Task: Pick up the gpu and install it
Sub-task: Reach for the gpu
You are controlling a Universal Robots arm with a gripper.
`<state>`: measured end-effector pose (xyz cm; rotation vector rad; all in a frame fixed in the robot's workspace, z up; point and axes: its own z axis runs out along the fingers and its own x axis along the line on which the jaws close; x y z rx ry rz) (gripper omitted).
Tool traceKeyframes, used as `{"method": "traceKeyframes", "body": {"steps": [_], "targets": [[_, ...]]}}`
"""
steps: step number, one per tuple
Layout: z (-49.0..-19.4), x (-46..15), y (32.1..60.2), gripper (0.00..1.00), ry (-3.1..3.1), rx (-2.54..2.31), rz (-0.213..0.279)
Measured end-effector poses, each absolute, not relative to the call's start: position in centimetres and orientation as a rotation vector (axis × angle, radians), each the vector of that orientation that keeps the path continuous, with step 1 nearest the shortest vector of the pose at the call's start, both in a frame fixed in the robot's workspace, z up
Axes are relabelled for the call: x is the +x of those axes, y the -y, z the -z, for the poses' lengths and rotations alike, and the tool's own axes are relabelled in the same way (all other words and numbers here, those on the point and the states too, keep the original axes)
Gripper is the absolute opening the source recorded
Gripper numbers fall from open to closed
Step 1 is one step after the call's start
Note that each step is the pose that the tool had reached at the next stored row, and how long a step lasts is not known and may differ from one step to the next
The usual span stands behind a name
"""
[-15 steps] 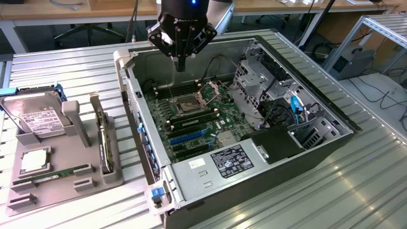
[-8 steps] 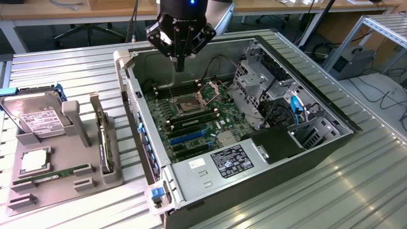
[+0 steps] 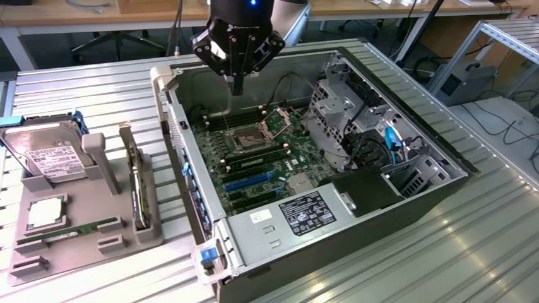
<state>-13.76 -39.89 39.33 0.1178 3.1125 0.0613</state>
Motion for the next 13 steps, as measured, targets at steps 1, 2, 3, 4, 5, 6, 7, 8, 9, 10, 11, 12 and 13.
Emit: {"method": "traceKeyframes", "body": {"steps": [1,2,3,4,5,6,7,8,9,10,11,12,13], "targets": [[-39.33,-13.88,39.89,0.11,-3.112,0.118,-0.061],[-39.33,-13.98,39.89,0.11,-3.112,0.118,-0.061],[-39.33,-13.98,39.89,0.11,-3.112,0.118,-0.061],[-39.33,-13.99,39.89,0.11,-3.112,0.118,-0.061],[-39.33,-14.01,39.89,0.11,-3.112,0.118,-0.061],[-39.33,-14.02,39.89,0.11,-3.112,0.118,-0.061],[-39.33,-14.1,39.89,0.11,-3.113,0.118,-0.06],[-39.33,-14.15,39.89,0.11,-3.112,0.118,-0.06],[-39.33,-14.16,39.89,0.11,-3.112,0.118,-0.06],[-39.33,-14.17,39.89,0.11,-3.113,0.118,-0.06],[-39.33,-14.19,39.89,0.11,-3.112,0.118,-0.06],[-39.33,-14.21,39.89,0.11,-3.112,0.118,-0.06],[-39.33,-14.24,39.89,0.11,-3.112,0.118,-0.06]]}}
